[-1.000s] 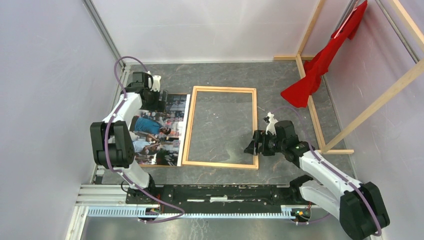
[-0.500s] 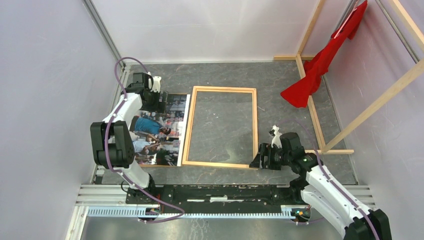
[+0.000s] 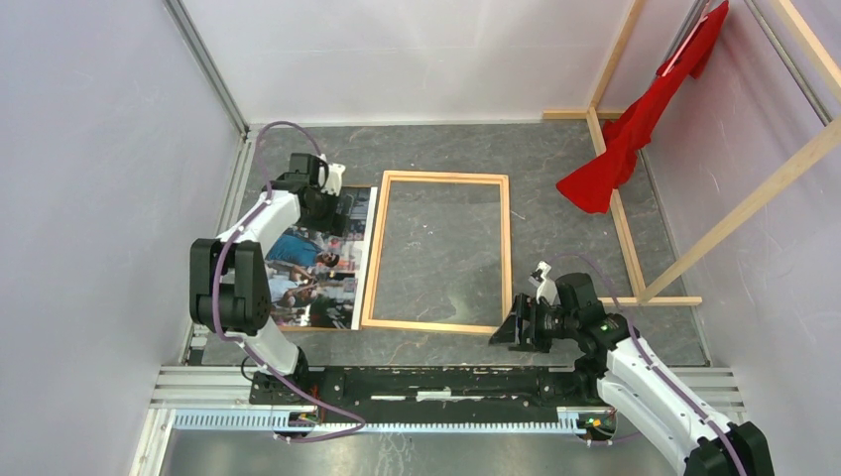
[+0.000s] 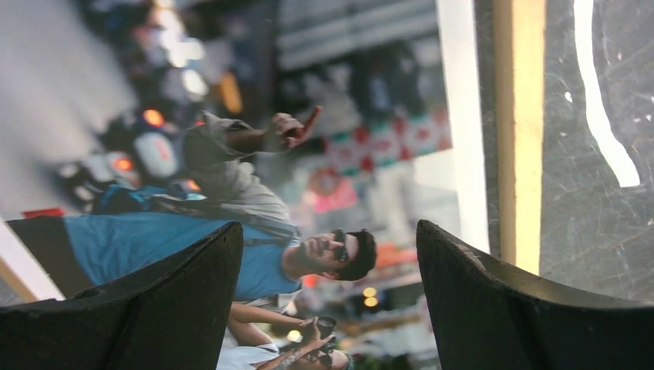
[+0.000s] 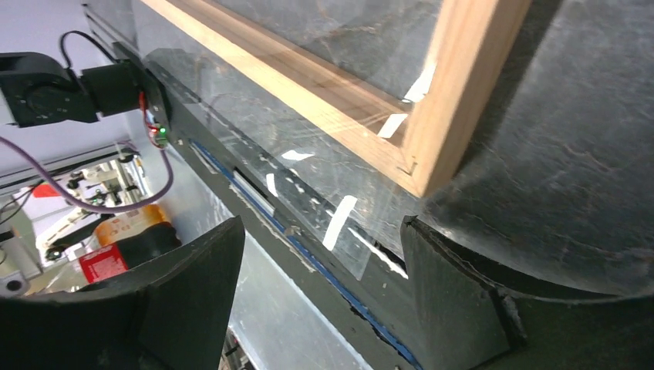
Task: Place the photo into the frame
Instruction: Place the photo frame item in the photo frame.
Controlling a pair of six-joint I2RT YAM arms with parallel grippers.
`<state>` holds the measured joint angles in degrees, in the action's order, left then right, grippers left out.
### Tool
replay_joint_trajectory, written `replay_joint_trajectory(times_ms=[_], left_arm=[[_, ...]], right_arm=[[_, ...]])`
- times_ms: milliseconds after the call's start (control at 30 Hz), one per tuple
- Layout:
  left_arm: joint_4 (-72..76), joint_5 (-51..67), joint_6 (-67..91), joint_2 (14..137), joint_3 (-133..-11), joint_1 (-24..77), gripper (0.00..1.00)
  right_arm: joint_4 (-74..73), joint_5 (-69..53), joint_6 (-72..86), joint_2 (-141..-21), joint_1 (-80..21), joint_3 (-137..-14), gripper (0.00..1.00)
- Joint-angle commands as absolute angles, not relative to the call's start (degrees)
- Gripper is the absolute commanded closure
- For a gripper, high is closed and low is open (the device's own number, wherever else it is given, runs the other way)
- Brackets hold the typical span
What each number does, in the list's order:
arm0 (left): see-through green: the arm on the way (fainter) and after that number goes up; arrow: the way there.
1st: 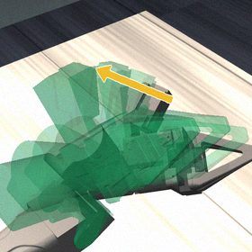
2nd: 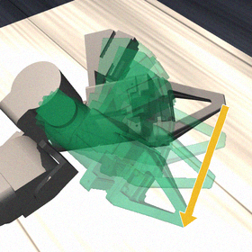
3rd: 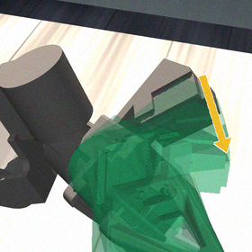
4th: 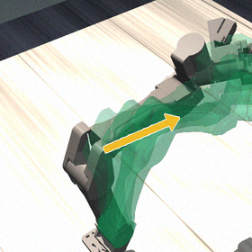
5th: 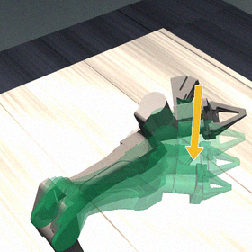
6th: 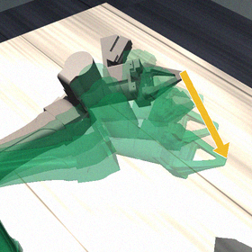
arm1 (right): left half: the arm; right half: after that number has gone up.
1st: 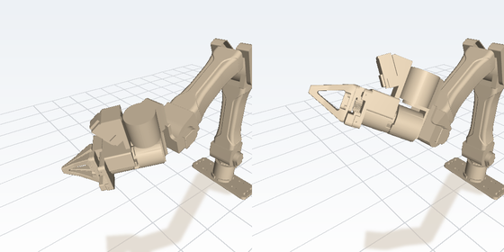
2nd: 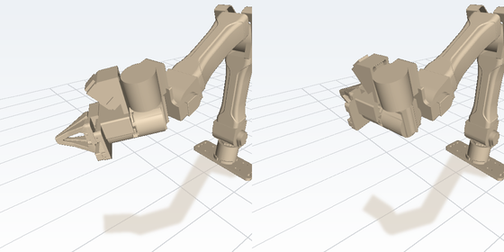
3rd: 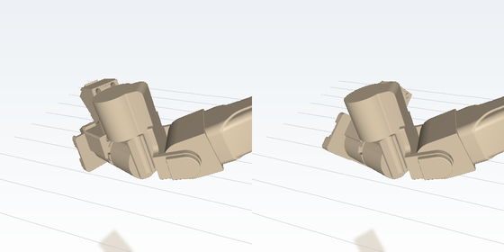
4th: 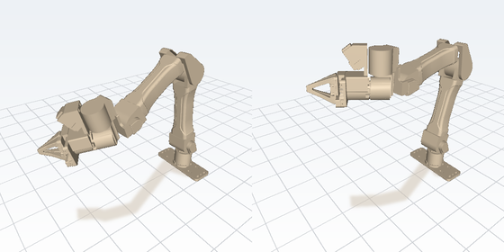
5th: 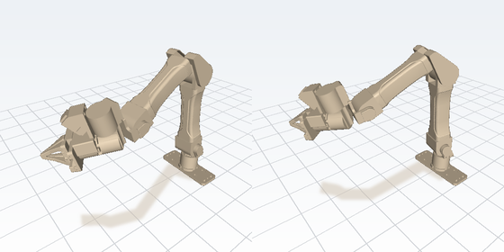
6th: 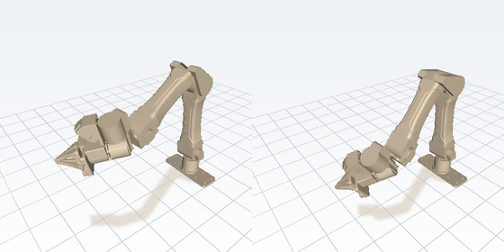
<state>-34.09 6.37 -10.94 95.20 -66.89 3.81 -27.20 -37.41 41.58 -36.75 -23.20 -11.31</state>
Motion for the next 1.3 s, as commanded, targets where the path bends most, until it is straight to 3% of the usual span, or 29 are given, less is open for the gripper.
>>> replay_joint_trajectory(times_ms=[0,433,1033,1267], left_arm=[[-31.20,7.88,-10.48,93.68,-65.22,6.03,0.12],[-29.52,8.17,-10.28,95.01,-63.72,9.74,0.12],[-29.57,7.47,-11.04,95.16,-63.68,10.17,0.12],[-29.61,7.40,-11.28,95.70,-64.16,10.36,0.12]], right_arm=[[-20.92,-40.56,45.71,-36.74,-23.45,-10.48,0.19],[-5.60,-40.25,53.55,-37.84,-23.47,-10.09,0.19],[-2.15,-28.60,42.33,-53.75,-23.48,-20.07,0.18],[6.31,-29.09,43.72,-59.82,-23.47,-21.02,0.19]])
